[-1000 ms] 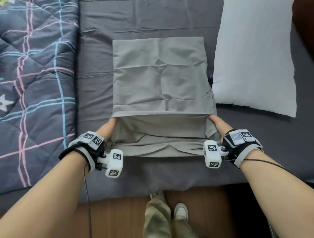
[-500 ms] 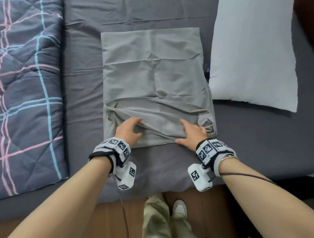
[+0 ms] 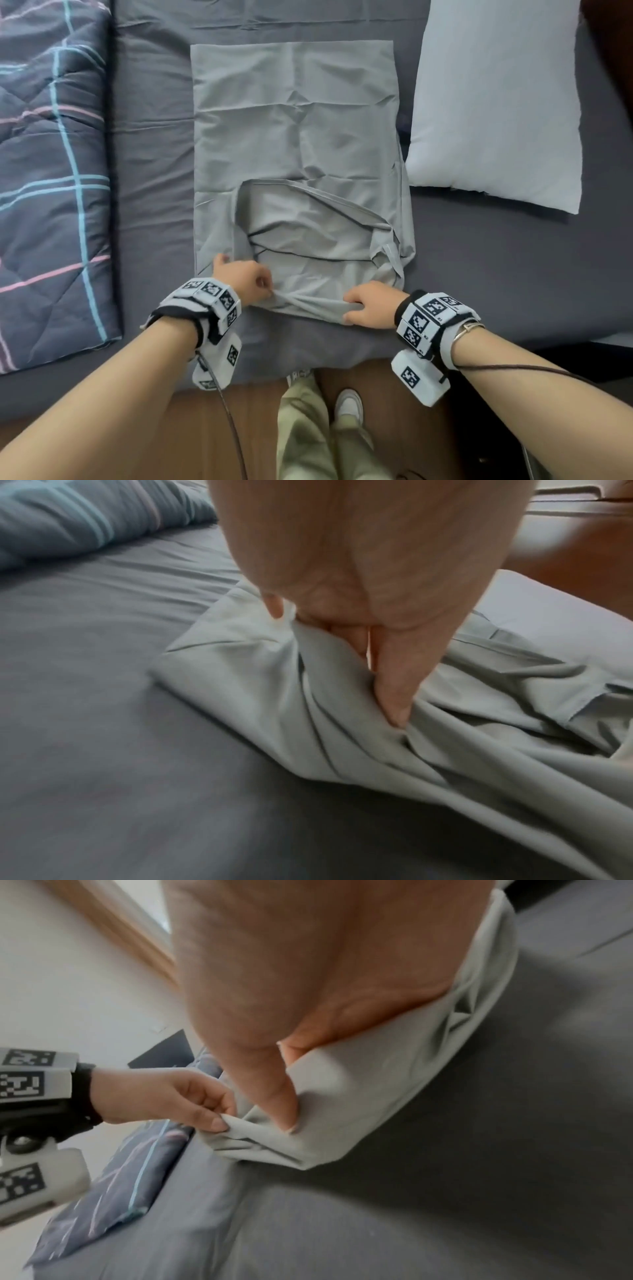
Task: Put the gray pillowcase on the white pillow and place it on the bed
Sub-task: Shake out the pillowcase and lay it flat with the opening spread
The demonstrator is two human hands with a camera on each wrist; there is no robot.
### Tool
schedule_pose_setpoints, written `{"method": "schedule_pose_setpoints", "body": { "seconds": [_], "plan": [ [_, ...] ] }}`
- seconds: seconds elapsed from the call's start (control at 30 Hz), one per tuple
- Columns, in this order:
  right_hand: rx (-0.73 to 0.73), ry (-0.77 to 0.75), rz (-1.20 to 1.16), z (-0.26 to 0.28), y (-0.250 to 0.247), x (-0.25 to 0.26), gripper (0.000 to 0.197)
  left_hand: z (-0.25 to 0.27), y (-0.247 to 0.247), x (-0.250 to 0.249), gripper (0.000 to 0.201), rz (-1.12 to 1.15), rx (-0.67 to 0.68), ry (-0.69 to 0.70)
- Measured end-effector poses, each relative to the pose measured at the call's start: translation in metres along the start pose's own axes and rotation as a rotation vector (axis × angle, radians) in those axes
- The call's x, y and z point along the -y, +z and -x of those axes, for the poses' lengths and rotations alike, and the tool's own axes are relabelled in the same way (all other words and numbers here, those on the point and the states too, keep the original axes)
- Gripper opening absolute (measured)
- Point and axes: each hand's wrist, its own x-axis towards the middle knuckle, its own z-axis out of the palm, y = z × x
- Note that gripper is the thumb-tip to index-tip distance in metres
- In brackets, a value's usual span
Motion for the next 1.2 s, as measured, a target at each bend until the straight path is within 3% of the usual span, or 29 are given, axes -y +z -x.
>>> {"method": "schedule_pose_setpoints", "body": {
  "seconds": [0.03,0.1,0.2,0.27,0.37,0.47,0.53,0.63,0.7,0.77,0.9,1.0,1.1,1.17,1.2],
  "plan": [
    [0.037,0.019,0.021,0.003,0.003,0.001,0.030,0.010,0.009,0.005,0.014,0.012,0.034,-0.014],
    [0.082,0.044,0.049,0.008,0.008,0.005,0.034,0.028,0.026,0.015,0.016,0.017,0.123,-0.069],
    [0.093,0.122,0.017,0.010,0.012,0.000,0.041,0.046,0.055,0.029,0.037,0.093,0.312,-0.143],
    [0.035,0.211,-0.001,0.007,0.011,-0.007,0.045,0.049,0.062,0.034,0.048,0.270,0.376,-0.195],
    [-0.084,0.331,-0.011,0.000,0.000,-0.018,0.044,0.041,0.050,0.033,0.040,0.510,0.262,-0.304],
    [-0.159,0.387,-0.109,-0.009,-0.016,-0.025,0.047,0.027,0.021,0.030,0.028,0.414,0.022,-0.371],
    [-0.244,0.422,-0.244,-0.020,-0.027,-0.028,0.048,0.013,0.003,0.027,0.027,0.432,-0.058,-0.352],
    [-0.367,0.489,-0.378,-0.026,-0.044,-0.027,0.052,-0.004,-0.015,0.021,0.038,0.553,-0.030,-0.281],
    [-0.397,0.553,-0.310,-0.030,-0.058,-0.022,0.072,-0.017,-0.022,0.024,0.055,0.462,-0.025,-0.286],
    [-0.465,0.594,-0.228,-0.033,-0.070,-0.020,0.086,-0.026,-0.033,0.030,0.071,0.401,-0.105,-0.338],
    [-0.669,0.640,-0.263,-0.038,-0.092,-0.015,0.086,-0.037,-0.060,0.041,0.086,0.468,-0.214,-0.423],
    [-0.556,0.693,-0.181,-0.046,-0.095,-0.014,0.077,-0.043,-0.064,0.048,0.090,0.404,-0.116,-0.417],
    [-0.543,0.571,-0.017,-0.055,-0.087,-0.014,0.046,-0.053,-0.061,0.052,0.063,0.345,-0.214,-0.329],
    [-0.579,0.320,0.120,-0.062,-0.076,-0.011,0.043,-0.059,-0.060,0.049,0.038,0.372,-0.326,-0.166],
    [-0.541,0.206,0.140,-0.064,-0.070,-0.008,0.044,-0.061,-0.059,0.045,0.030,0.382,-0.315,-0.075]
  ]
}}
